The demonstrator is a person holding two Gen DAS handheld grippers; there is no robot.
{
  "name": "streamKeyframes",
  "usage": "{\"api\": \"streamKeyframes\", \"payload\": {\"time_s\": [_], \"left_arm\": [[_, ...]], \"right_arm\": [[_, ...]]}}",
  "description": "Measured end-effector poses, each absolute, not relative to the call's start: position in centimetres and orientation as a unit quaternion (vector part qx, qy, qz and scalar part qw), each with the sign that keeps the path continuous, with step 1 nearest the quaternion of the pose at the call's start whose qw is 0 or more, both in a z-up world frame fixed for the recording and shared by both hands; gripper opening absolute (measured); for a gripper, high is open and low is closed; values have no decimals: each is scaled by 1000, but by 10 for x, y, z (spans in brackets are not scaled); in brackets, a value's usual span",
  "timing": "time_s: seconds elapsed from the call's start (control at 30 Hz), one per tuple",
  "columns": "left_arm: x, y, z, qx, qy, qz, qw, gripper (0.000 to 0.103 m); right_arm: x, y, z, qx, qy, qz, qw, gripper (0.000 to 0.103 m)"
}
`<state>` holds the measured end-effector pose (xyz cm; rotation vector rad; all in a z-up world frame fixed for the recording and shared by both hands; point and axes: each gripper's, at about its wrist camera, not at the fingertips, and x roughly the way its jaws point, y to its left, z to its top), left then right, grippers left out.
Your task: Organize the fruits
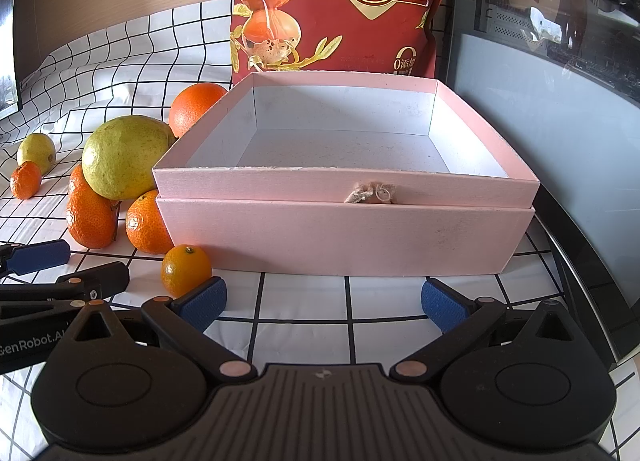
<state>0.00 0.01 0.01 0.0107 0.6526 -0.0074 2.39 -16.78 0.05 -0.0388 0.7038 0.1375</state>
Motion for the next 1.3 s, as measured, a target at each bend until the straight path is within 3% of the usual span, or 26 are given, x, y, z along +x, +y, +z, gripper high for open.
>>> {"api": "streamKeyframes", "payload": {"time_s": [1.3], "left_arm": [[1,-1,2,5,321,-4,947,71]], "right_arm": [[24,-168,0,-19,344,67,936,103]]}}
